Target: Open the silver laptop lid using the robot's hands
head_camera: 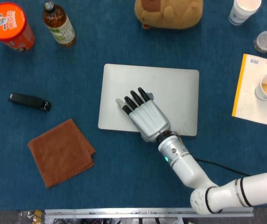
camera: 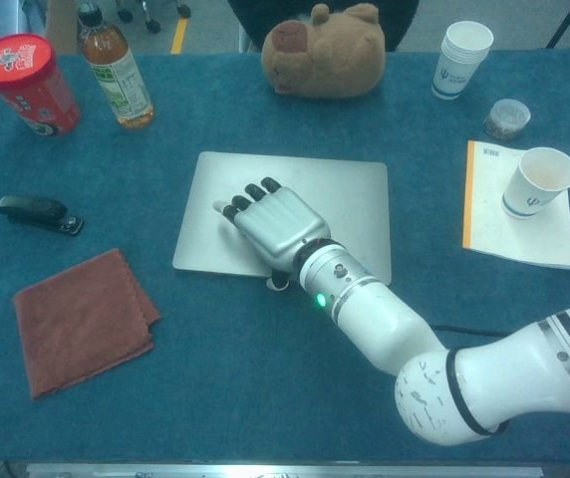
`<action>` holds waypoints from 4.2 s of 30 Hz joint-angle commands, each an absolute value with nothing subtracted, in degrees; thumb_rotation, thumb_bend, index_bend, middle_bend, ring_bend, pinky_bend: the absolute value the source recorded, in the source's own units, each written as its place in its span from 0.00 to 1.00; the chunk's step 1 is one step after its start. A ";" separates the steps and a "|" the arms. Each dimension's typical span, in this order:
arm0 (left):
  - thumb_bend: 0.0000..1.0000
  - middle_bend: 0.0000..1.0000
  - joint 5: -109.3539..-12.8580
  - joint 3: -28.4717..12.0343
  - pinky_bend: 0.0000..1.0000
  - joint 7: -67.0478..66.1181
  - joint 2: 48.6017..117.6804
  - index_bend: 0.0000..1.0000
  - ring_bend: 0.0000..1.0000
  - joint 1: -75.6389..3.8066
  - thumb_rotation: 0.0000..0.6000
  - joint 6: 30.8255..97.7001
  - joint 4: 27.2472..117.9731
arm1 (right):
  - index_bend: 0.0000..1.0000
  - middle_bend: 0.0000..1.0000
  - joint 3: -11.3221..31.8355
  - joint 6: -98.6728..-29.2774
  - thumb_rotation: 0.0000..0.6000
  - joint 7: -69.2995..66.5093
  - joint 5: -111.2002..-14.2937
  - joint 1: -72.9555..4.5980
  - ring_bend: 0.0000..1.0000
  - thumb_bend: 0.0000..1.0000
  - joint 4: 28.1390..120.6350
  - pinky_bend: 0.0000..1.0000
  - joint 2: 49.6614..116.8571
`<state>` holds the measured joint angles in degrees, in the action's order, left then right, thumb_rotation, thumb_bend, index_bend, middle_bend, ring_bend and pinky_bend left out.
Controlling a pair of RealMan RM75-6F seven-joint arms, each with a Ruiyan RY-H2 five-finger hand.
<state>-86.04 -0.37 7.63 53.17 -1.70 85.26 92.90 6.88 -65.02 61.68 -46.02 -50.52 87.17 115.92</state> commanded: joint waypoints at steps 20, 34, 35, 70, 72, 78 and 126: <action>0.47 0.11 -84.16 0.83 0.00 10.09 54.90 0.19 0.03 -5.18 1.00 75.54 87.81 | 0.06 0.13 9.65 -68.17 1.00 65.68 -46.12 -52.26 0.00 0.41 92.83 0.06 112.83; 0.47 0.17 -92.16 4.28 0.00 14.99 56.28 0.23 0.07 -10.34 1.00 69.21 86.28 | 0.06 0.13 10.66 -70.92 1.00 68.17 -44.95 -53.15 0.00 0.41 97.22 0.06 109.55; 0.47 0.17 -92.96 4.56 0.00 15.11 56.35 0.23 0.07 -10.89 1.00 68.78 86.37 | 0.06 0.13 10.76 -71.08 1.00 68.16 -44.91 -53.21 0.00 0.41 97.36 0.06 109.36; 0.47 0.05 -103.60 8.63 0.00 16.41 59.19 0.10 0.01 -29.73 0.68 52.77 93.33 | 0.06 0.13 12.47 -74.58 1.00 68.21 -43.09 -55.10 0.00 0.42 99.64 0.06 105.86; 0.47 0.04 -103.71 8.78 0.00 16.79 59.47 0.10 0.01 -30.51 0.67 52.38 93.43 | 0.06 0.13 12.44 -74.69 1.00 68.14 -43.05 -55.17 0.00 0.42 99.72 0.06 105.81; 0.47 0.04 -103.86 9.20 0.00 17.33 60.72 0.10 0.01 -32.75 0.66 50.75 93.33 | 0.06 0.13 12.44 -74.97 1.00 68.10 -42.76 -55.45 0.00 0.42 99.60 0.06 105.80; 0.47 0.03 -98.77 9.05 0.00 18.77 73.16 0.10 0.00 -44.84 0.66 43.02 88.21 | 0.06 0.13 12.72 -76.78 1.00 69.25 -40.84 -57.25 0.00 0.42 100.15 0.06 104.57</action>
